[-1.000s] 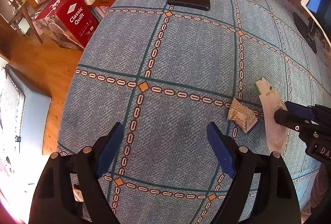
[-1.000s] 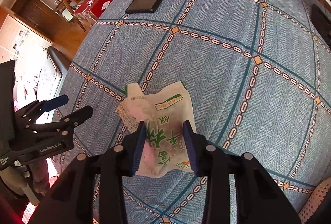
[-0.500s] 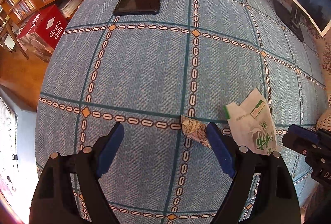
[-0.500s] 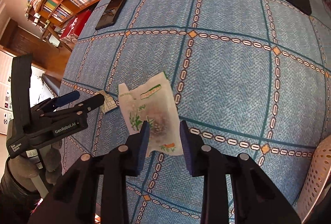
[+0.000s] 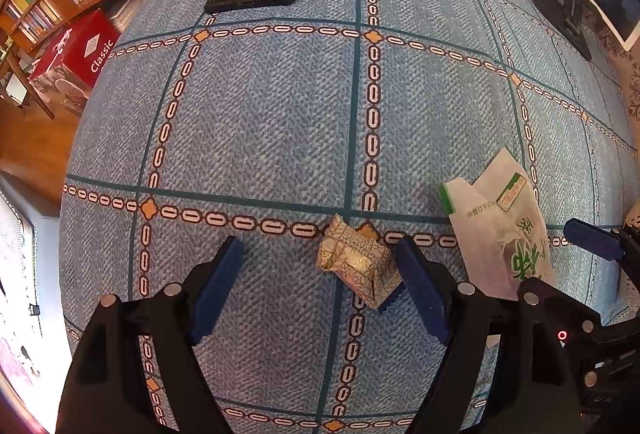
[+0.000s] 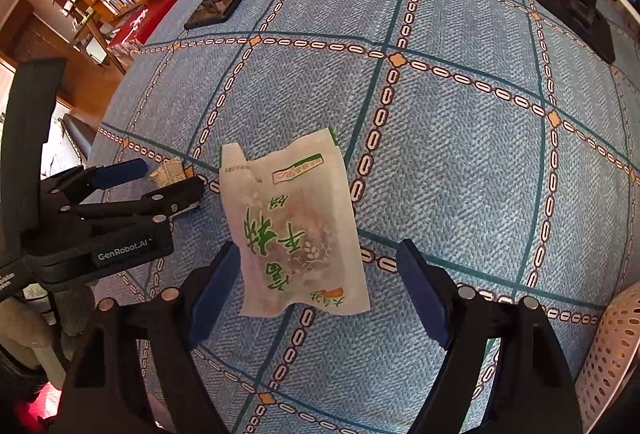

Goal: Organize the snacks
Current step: 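Lift the bread bag with the right gripper while the left grasps the small foil packet, then carry the foil packet and bread bag toward the basket with both grippers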

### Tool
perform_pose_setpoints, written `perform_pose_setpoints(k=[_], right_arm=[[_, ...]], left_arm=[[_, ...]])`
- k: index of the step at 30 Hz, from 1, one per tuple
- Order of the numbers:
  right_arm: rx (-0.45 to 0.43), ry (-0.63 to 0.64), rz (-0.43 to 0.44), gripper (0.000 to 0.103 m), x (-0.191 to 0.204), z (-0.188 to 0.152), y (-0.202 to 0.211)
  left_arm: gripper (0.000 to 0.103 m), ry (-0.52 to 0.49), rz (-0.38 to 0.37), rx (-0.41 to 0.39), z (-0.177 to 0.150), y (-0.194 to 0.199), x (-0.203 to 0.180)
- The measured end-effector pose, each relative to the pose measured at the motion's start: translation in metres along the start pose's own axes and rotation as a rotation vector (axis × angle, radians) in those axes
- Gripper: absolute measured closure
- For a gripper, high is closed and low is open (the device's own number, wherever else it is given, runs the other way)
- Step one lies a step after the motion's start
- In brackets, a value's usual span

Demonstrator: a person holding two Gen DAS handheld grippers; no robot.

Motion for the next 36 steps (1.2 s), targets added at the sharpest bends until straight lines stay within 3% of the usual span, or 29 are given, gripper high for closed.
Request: perform_pose_setpoints(k=[2, 5, 9, 14, 18, 21, 28, 36], right_arm=[[0.008, 0.008, -0.007, 0.023, 0.007, -0.001, -0.005], [0.005, 0.038, -0.036, 0.023, 0.020, 0.002, -0.014], [-0.008, 0.091, -0.086, 0.021, 0.033, 0.009, -0.027], [-0.038, 0.155, -0.194, 0.028, 0.046, 0.008, -0.034], [-0.043, 0.143, -0.192, 0.052, 0.048, 0.008, -0.027], [-0.045, 0.125, -0.164, 0.063, 0.051, 0.009, -0.018], [-0.054, 0.009, -0.072, 0.065, 0.036, 0.003, 0.009], [-0.140, -0.089, -0.054, 0.066, -0.006, -0.014, 0.067]], left_arm=[[0.037, 0.009, -0.003, -0.007, -0.003, 0.003, 0.004], [0.067, 0.020, -0.014, -0.015, -0.004, 0.008, 0.016], [0.080, 0.035, -0.067, -0.030, -0.005, 0.017, 0.025], [0.082, 0.028, -0.081, -0.048, -0.009, 0.028, 0.032], [0.082, 0.024, -0.088, -0.034, -0.015, 0.027, 0.031], [0.082, 0.024, -0.094, -0.042, -0.015, 0.032, 0.024], [0.082, -0.021, -0.097, -0.094, -0.009, 0.056, 0.012], [0.082, -0.064, -0.112, -0.140, 0.005, 0.078, -0.014]])
Point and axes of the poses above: each gripper's, at about its wrist camera, not at the fingertips, and y roughly against the way its jaws point, x to its left, z to its top, the point moved 7 cm from there along -y, roughly the way its jaws point, and after that the axes turned 7 degrees about -y, right-handed, at the moved point
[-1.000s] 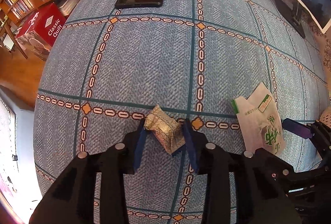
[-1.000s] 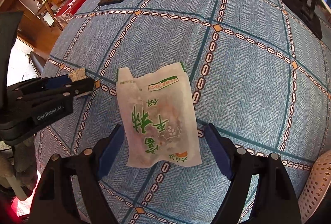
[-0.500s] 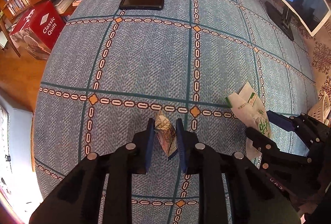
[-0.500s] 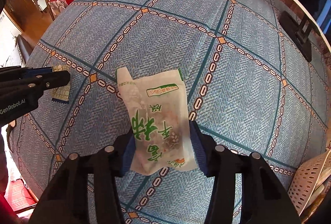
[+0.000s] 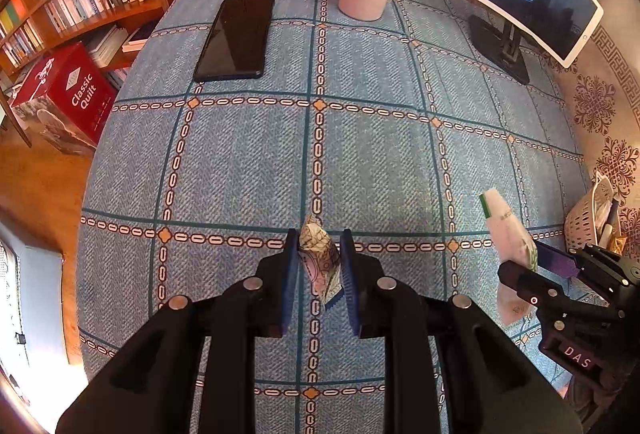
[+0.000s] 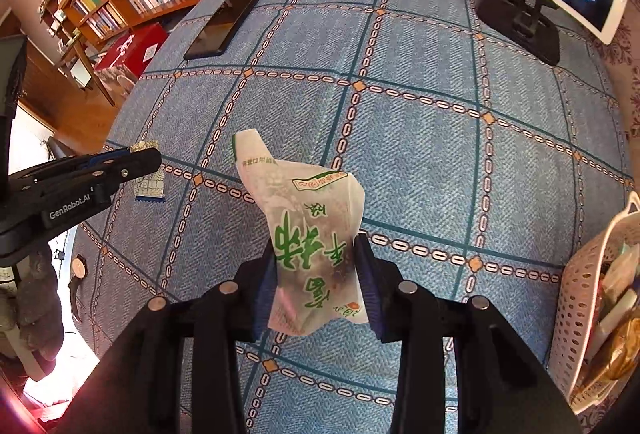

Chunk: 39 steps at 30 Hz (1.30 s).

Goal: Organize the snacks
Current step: 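Carry the foil packet and bread bag toward the basket with both grippers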

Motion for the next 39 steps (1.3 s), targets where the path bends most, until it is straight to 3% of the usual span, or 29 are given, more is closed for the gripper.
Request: perform_pose_setpoints(k=[11, 23, 29, 39], right_arm=[[-0.150, -0.172, -0.038, 0.065, -0.097, -0.004, 0.100], [-0.271, -0.328, -0.108, 0.065, -0.205, -0.042, 0.182], [-0.273, -0.396, -0.127, 0.065, -0.256, -0.059, 0.184], [-0.282, -0.440, -0.123, 0.065, -0.307, -0.069, 0.162]], left_arm=[[0.082, -0.117, -0.054, -0.067, 0.032, 0.021, -0.084], [0.082, -0.264, -0.097, -0.131, 0.046, 0.057, -0.205], [0.082, -0.341, -0.102, -0.138, 0.041, 0.069, -0.265], [0.082, -0.477, -0.044, -0.092, 0.031, 0.082, -0.343]])
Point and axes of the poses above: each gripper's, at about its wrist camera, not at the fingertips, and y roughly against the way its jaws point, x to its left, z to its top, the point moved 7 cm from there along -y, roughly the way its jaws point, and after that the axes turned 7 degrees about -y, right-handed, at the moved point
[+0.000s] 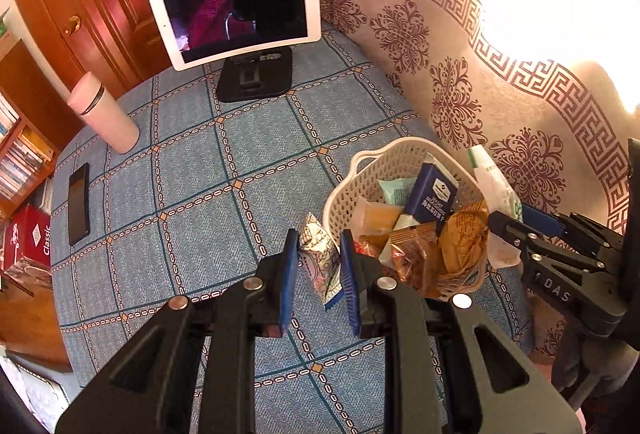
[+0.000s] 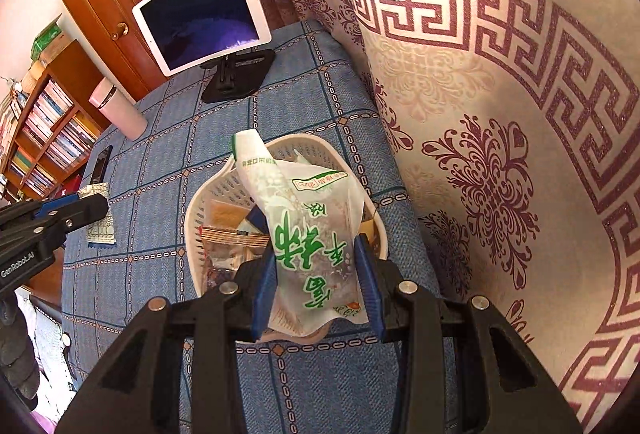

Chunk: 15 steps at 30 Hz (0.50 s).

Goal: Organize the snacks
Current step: 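Carry the foil packet and bread bag toward the basket with both grippers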

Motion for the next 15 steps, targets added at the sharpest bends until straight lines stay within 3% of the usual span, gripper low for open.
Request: perform_pose_setpoints(k=[6, 13, 15], right_arm=[[0.009, -0.005, 0.029, 0.065, -0.013, -0.003, -0.013], [0.008, 0.010, 0.076, 0.065, -0.022, -0.001, -0.018], [0.004, 0.031, 0.084, 0.060, -0.019, -0.001, -0.017]], left_arm=[[0.082, -0.040, 0.014, 0.036, 0.018, 0.005, -0.028], [0.082, 0.005, 0.020, 0.095, 0.030, -0.003, -0.039], [0.082, 0.025, 0.019, 0.116, 0.032, -0.007, -0.041]])
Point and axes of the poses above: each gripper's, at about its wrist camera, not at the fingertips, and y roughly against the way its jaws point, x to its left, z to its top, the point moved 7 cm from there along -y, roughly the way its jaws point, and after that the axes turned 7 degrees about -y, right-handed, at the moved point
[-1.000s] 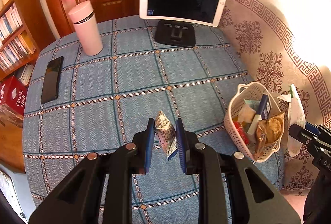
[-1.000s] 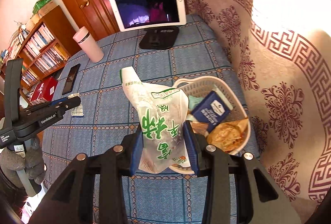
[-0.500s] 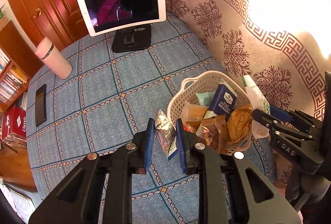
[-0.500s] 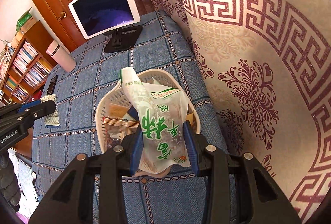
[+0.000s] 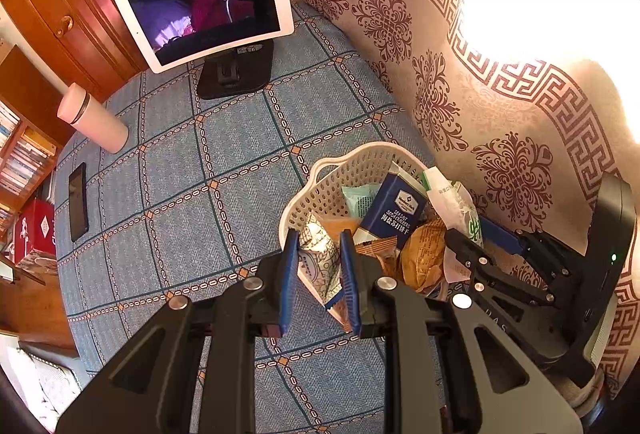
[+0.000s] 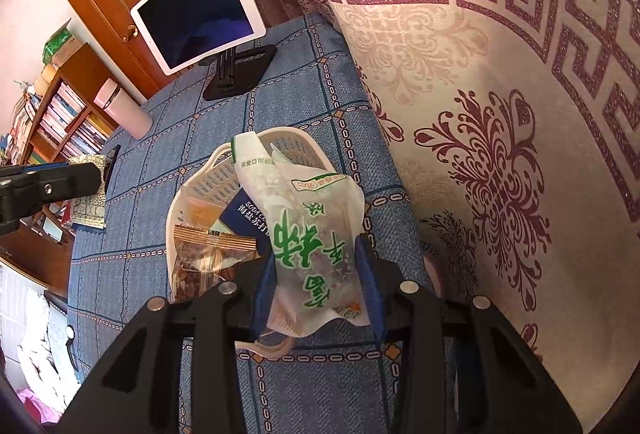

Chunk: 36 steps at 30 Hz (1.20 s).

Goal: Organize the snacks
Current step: 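Carry the foil packet and bread bag toward the basket with both grippers, then drop the foil packet into the basket while the right lowers the bread bag onto it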

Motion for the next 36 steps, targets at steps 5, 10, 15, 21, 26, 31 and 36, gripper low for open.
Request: perform_pose_setpoints(k=[5, 10, 15, 21, 26, 31, 36], right_arm=[[-0.025, 0.010, 0.035, 0.043, 0.002, -0.007, 0.008], [-0.053, 0.047, 0.058, 0.043, 0.006, -0.009, 0.016], [-0.090, 0.070, 0.068, 0.043, 0.011, -0.010, 0.028], [-0.105, 0.123, 0.024, 0.043, 0.006, -0.031, 0.037], [-0.110, 0.125, 0.016, 0.043, -0.002, -0.045, 0.047], [-0.109, 0.128, 0.003, 0.043, -0.010, -0.056, 0.053], [-0.103, 0.130, 0.000, 0.043, -0.012, -0.064, 0.057]], left_arm=[[0.082, 0.053, 0.004, 0.048, 0.003, -0.012, -0.001], [0.082, 0.083, 0.016, 0.066, 0.008, -0.018, -0.001], [0.082, 0.075, 0.027, 0.067, 0.010, -0.017, -0.003], [0.082, 0.082, 0.016, 0.091, 0.003, -0.027, -0.004], [0.082, 0.062, 0.000, 0.123, -0.004, -0.044, -0.020], [0.082, 0.032, -0.021, 0.142, -0.009, -0.056, -0.041], [0.082, 0.016, -0.033, 0.145, -0.010, -0.061, -0.055]])
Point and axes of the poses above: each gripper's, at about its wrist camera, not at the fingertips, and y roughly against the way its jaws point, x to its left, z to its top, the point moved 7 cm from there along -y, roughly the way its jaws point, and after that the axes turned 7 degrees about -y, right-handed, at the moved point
